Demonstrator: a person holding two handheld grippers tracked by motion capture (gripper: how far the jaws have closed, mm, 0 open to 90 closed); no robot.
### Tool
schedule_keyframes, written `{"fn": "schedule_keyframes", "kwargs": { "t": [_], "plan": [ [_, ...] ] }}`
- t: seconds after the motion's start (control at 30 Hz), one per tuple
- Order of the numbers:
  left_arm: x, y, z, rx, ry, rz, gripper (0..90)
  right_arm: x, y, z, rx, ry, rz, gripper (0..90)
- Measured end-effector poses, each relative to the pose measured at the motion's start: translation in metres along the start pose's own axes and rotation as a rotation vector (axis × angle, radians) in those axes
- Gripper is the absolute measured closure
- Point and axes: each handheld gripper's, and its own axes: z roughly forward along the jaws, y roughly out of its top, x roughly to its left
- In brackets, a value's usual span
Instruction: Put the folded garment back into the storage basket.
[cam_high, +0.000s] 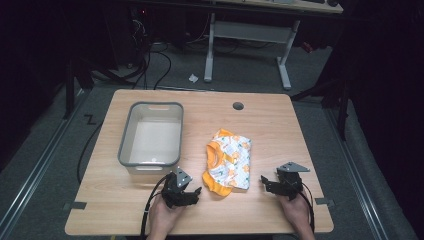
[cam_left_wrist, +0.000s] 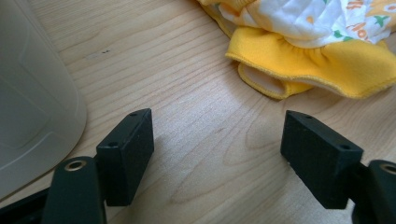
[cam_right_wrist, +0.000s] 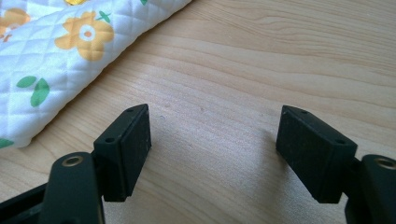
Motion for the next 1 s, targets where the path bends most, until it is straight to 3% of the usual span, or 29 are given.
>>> {"fn": "schedule_keyframes", "kwargs": {
  "t": [0.33,0.43,0.83,1.0],
  "plan": [
    [-0.002,0.001,0.001,0.001,0.009,-0.007,23.7,0.000,0.000,0.000,0.000,0.000,0.000,26.5],
    [-0.003,0.001,0.000,0.000,0.016,-0.013,27.4,0.000,0.000,0.000,0.000,0.000,0.000,26.5],
    [-0.006,0.010,-0.003,-0.025,-0.050,-0.040,30.1,0.000,0.000,0.000,0.000,0.000,0.000,26.5],
    [-0.009,0.018,-0.005,-0.033,-0.069,-0.031,30.8,0.000,0.000,0.000,0.000,0.000,0.000,26.5]
  ]
}}
